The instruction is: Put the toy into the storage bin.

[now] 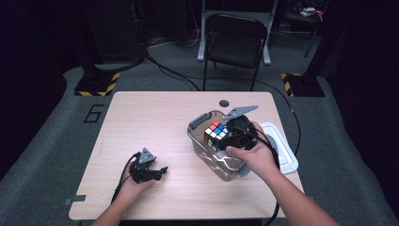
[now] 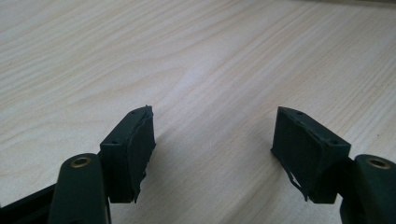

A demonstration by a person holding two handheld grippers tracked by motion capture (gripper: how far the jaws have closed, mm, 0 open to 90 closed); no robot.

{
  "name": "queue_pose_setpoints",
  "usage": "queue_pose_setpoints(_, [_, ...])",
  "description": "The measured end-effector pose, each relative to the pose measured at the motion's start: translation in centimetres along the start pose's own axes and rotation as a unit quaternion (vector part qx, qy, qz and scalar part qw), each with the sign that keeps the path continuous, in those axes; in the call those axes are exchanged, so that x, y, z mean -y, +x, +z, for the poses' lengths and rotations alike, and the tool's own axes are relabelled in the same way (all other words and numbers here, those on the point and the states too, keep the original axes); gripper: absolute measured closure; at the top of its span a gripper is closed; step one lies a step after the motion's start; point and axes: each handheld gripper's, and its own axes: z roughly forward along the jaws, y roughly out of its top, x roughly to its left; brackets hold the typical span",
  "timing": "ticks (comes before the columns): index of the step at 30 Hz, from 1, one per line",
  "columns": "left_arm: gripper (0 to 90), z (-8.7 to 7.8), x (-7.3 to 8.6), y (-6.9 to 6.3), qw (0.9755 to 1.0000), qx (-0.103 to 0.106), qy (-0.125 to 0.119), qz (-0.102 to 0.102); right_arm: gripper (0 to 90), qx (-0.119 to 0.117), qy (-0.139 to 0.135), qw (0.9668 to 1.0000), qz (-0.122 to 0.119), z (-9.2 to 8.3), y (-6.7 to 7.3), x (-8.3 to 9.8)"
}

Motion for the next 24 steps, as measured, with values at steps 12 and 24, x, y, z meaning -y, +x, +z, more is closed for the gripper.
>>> queue_pose_setpoints(12, [29.6, 0.0, 0.0, 0.0, 1.0000, 0.000, 0.000, 0.000, 33.9, 0.025, 0.005, 0.9995, 0.019, 2.1, -2.1, -0.6])
queue_pose_setpoints(24, [29.6, 0.0, 0.0, 0.0, 1.0000, 0.000, 0.000, 0.000, 33.9, 0.033, 0.016, 0.9990, 0.025, 4.7, -3.5, -1.0])
